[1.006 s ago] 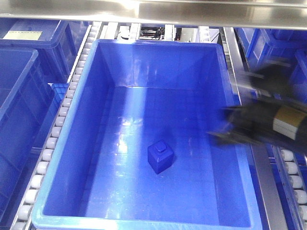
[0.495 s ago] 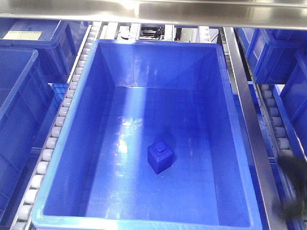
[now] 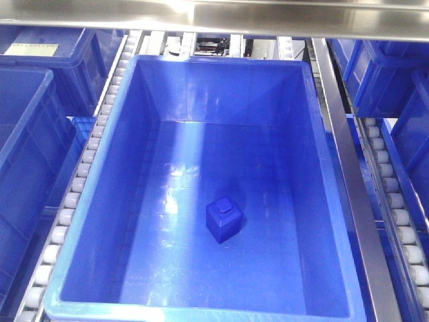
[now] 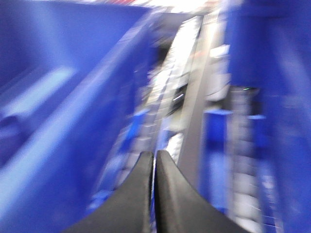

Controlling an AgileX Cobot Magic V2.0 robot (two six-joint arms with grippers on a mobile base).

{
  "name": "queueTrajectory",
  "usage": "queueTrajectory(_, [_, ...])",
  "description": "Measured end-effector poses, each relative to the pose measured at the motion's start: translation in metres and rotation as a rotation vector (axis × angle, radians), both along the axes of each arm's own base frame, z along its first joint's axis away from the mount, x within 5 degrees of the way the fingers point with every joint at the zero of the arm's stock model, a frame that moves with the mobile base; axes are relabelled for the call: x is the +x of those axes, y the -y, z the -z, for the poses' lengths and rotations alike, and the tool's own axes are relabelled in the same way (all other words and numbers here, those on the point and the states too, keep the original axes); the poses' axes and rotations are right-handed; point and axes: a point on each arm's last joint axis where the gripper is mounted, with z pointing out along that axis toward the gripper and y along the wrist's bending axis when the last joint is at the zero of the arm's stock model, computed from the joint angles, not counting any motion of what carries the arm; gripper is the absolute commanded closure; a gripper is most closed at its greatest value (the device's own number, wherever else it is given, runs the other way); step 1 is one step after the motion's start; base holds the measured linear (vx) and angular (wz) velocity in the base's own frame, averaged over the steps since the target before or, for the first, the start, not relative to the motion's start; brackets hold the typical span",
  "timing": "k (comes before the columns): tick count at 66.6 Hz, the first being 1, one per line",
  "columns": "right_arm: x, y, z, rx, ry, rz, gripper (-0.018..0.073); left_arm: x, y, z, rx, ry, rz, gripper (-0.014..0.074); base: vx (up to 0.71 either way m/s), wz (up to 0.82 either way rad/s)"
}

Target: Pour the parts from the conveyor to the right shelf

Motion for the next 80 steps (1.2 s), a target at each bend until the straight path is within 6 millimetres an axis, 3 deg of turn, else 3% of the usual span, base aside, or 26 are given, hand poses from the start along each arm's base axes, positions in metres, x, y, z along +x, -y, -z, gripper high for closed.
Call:
queueTrajectory(15, [-0.004, 0.009, 0.020, 0.018, 0.014, 0.159, 0.0567, 0.000, 0.000, 0.000, 0.000, -0.001, 0.000, 0.0603, 0.00, 0.00])
queueTrajectory(80, [-0.004, 0.012, 0.018, 0.019, 0.039, 0.205, 0.0567, 0.000, 0.000, 0.000, 0.000, -0.001, 0.000, 0.0603, 0.00, 0.00])
